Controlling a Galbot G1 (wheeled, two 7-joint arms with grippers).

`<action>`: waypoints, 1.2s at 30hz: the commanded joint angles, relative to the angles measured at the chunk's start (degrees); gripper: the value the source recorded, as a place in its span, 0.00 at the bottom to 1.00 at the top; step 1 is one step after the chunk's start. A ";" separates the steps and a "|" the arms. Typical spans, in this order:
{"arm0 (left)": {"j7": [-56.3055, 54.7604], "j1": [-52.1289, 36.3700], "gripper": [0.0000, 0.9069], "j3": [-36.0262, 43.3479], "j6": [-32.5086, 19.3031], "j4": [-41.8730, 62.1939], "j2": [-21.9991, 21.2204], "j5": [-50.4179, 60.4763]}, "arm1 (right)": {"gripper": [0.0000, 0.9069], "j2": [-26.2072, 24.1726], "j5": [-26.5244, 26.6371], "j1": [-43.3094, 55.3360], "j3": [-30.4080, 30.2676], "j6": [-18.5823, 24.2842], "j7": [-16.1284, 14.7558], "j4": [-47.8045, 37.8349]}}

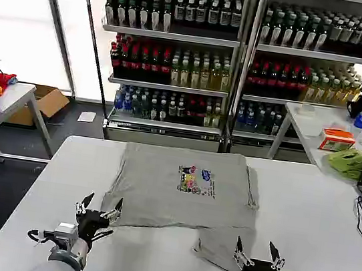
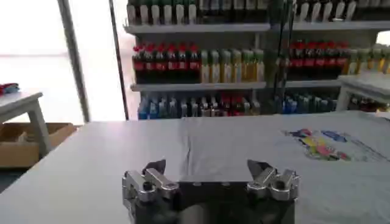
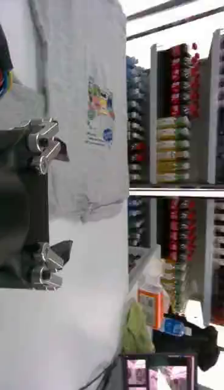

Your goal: Fold and organize the clothes.

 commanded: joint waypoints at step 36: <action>0.03 1.70 1.00 0.96 2.97 5.00 1.84 -3.93 | 1.00 2.58 -0.63 -0.40 -3.56 0.40 2.60 -7.36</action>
